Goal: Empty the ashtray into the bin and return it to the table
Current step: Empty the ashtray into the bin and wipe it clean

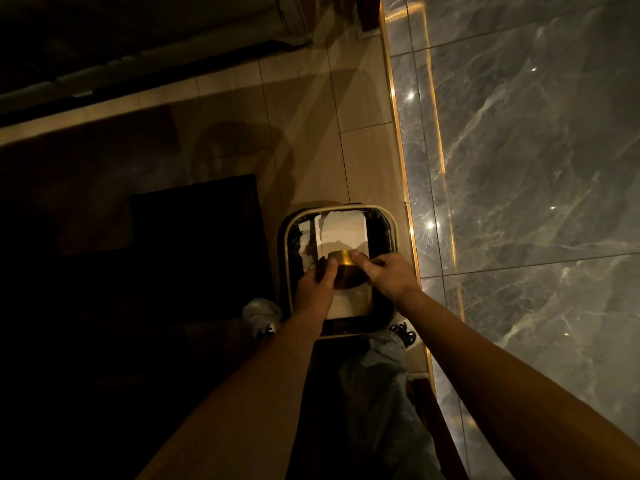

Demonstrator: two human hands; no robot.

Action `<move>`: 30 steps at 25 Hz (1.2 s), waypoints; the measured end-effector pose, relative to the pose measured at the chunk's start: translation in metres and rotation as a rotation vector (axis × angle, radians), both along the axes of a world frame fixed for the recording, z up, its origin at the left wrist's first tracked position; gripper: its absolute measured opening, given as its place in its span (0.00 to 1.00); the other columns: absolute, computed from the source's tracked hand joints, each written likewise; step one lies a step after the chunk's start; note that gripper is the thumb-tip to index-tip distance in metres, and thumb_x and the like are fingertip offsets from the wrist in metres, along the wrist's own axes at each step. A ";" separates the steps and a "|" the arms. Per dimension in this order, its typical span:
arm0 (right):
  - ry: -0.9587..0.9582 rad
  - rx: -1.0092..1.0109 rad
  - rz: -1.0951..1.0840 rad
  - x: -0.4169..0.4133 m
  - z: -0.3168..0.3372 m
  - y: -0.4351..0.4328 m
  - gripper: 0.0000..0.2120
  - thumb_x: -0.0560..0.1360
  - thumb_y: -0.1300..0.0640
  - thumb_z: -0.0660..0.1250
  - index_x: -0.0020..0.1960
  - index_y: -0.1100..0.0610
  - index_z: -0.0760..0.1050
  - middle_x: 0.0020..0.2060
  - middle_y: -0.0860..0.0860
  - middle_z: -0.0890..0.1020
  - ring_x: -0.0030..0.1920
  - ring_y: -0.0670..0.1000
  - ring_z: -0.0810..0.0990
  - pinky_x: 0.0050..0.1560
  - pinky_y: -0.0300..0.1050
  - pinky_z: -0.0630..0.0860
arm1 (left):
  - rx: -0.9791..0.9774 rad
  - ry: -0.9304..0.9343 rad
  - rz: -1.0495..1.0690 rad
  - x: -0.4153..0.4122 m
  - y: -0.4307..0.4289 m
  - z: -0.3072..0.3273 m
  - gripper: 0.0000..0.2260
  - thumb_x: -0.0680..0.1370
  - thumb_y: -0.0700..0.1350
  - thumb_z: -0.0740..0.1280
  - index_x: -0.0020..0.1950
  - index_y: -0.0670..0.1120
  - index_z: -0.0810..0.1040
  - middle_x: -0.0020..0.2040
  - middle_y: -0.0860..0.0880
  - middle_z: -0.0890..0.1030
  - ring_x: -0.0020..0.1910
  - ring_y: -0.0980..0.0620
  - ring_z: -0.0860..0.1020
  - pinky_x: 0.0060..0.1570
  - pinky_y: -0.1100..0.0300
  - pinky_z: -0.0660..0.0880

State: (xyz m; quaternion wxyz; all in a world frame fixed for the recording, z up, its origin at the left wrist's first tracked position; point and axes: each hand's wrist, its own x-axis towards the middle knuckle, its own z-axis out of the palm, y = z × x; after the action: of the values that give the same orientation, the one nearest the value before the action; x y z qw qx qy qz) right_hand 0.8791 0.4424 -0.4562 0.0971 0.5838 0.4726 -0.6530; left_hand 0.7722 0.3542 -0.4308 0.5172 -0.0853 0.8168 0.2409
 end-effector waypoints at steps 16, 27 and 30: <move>-0.173 -0.061 -0.022 -0.010 0.017 0.012 0.23 0.76 0.38 0.61 0.40 0.59 0.75 0.36 0.58 0.83 0.35 0.54 0.83 0.38 0.43 0.80 | 0.026 0.294 -0.610 0.012 -0.004 0.013 0.51 0.64 0.50 0.81 0.78 0.52 0.53 0.74 0.44 0.57 0.72 0.41 0.64 0.66 0.44 0.70; -0.105 -0.173 -0.046 0.002 0.030 0.026 0.21 0.77 0.39 0.62 0.40 0.57 0.71 0.38 0.58 0.82 0.37 0.57 0.85 0.41 0.51 0.84 | 0.085 0.516 -1.043 0.004 -0.001 0.019 0.46 0.66 0.53 0.79 0.77 0.49 0.57 0.71 0.42 0.64 0.68 0.42 0.66 0.59 0.50 0.73; -0.095 -0.263 -0.036 0.006 0.028 0.028 0.23 0.77 0.39 0.61 0.45 0.61 0.74 0.40 0.60 0.83 0.36 0.54 0.84 0.36 0.47 0.83 | 0.131 0.545 -1.164 0.003 0.000 0.019 0.45 0.67 0.51 0.78 0.77 0.44 0.58 0.73 0.42 0.64 0.70 0.41 0.65 0.61 0.50 0.72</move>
State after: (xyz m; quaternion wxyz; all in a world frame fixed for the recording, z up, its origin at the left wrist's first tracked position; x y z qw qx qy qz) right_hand 0.8852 0.4700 -0.4283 0.1834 0.6046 0.3675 -0.6824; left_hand 0.7752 0.3546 -0.4116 0.3414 0.4677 0.8151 -0.0165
